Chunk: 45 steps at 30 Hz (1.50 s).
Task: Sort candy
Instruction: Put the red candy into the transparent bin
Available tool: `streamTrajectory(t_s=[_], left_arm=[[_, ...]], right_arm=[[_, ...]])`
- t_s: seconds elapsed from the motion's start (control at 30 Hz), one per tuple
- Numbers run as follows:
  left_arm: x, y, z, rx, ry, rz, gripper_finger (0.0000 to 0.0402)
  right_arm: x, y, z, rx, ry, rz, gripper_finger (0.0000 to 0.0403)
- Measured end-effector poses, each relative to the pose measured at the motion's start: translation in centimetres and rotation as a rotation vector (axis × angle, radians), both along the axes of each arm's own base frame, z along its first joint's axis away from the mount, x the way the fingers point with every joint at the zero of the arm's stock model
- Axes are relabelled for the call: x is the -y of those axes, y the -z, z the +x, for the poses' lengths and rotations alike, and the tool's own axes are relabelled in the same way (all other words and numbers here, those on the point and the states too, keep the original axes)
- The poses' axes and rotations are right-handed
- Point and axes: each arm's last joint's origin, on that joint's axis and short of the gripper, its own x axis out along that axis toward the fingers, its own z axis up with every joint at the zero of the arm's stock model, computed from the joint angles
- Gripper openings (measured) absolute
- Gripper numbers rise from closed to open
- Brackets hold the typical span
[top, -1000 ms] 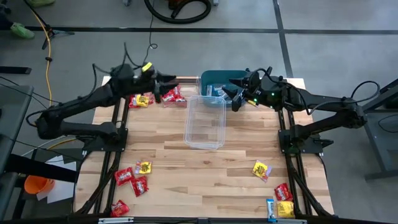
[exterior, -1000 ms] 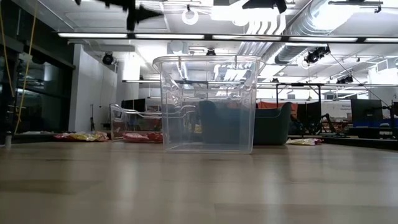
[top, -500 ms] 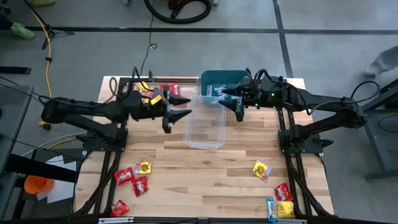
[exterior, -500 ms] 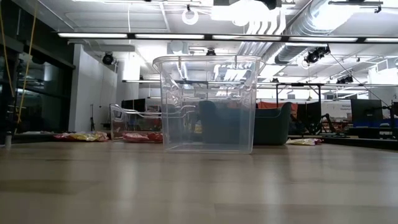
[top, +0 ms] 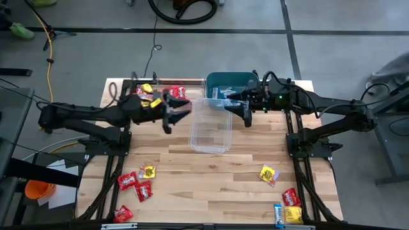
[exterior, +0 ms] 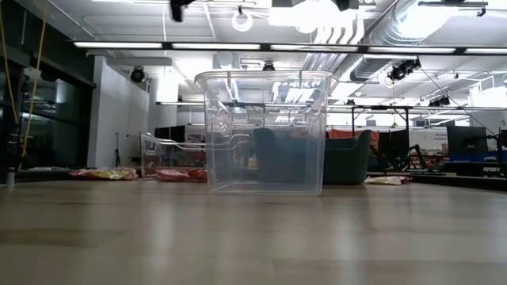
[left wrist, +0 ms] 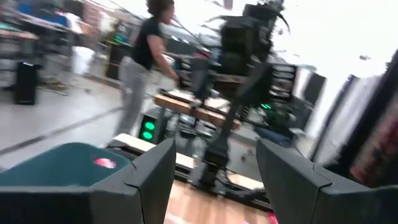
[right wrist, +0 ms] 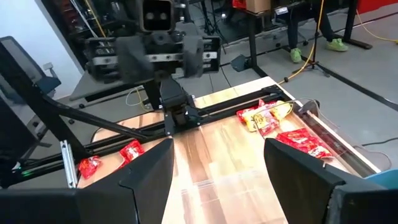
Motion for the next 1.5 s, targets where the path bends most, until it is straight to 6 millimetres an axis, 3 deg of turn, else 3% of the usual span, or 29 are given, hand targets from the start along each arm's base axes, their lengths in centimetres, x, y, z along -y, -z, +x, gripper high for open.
streamTrajectory(t_s=[0.17,0.33,1.03,1.5], left_arm=[[-0.2,1.2,-3.4,0.057,-0.106,-0.03,0.0211],[-0.3,1.1,-4.9,0.096,-0.146,-0.034,0.0211],[-0.2,1.4,-4.1,0.066,-0.135,0.11,0.0211],[-0.2,1.6,-3.8,0.047,-0.143,0.11,0.0211]], right_arm=[[0.0,0.0,0.0,0.001,-0.002,0.0,0.0245],[0.0,0.0,0.0,0.004,-0.002,0.0,0.0245],[0.0,0.0,0.0,0.009,0.006,0.033,0.0245],[0.0,0.0,0.0,0.011,0.011,0.051,0.0245]])
